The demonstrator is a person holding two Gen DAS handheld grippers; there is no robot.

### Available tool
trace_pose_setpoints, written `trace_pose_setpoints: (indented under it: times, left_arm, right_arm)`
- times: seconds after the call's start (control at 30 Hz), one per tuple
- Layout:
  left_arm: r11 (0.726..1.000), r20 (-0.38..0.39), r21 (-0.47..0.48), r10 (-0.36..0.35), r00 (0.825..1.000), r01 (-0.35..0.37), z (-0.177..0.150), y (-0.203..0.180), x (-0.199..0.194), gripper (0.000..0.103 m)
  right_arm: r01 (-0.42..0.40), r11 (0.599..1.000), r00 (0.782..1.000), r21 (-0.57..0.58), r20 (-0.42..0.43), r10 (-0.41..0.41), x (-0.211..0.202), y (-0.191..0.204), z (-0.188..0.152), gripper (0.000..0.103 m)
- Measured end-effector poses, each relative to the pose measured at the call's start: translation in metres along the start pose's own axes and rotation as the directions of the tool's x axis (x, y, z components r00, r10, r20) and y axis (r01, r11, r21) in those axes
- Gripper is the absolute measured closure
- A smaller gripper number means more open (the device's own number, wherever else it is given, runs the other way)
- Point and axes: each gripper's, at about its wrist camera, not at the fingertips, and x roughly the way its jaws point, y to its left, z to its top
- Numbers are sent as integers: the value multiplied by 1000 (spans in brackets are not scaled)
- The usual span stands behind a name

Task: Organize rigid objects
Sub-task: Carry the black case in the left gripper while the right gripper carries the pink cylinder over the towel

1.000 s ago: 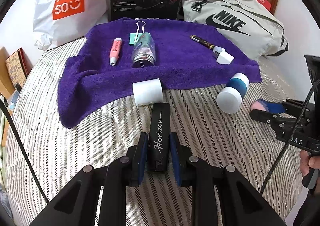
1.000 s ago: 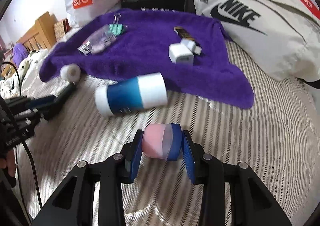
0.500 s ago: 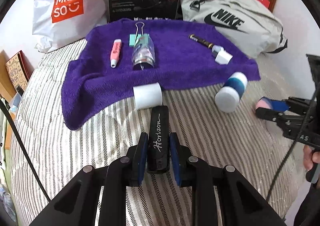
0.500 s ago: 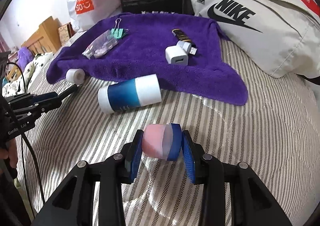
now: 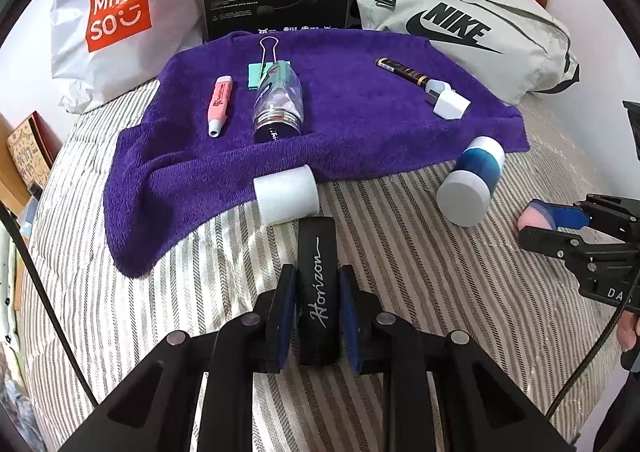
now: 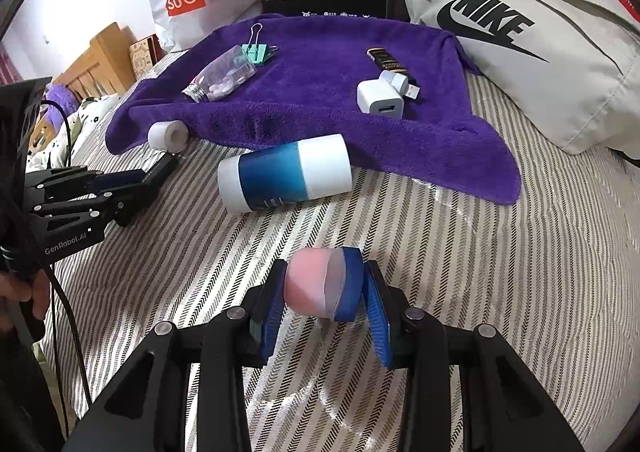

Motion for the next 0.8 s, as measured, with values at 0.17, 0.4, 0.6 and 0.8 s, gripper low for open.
trace_pose_setpoints:
  times: [0.17,0.4,0.6,0.8]
  left_arm:
    - [999,19,-24,-28,999,29,-7,2,-13,82]
    - [999,52,-19,-31,998,32,-4,-2,-31,82]
    - [1000,78,-5,-30,996,31,11,-2,-39,82]
    - [1000,92,-1,-28,995,28,30,1,-38,82]
  right_arm:
    - [-8,1000,1000,-4,20,8,-13,-3,0,65]
    - [-23,1000,999,-16,46,24,-27,-3,8,65]
    - [-40,999,998,-32,54,42,-26,1,23,65]
    - [-59,997,995,-46,72,62,-26,4,44,65]
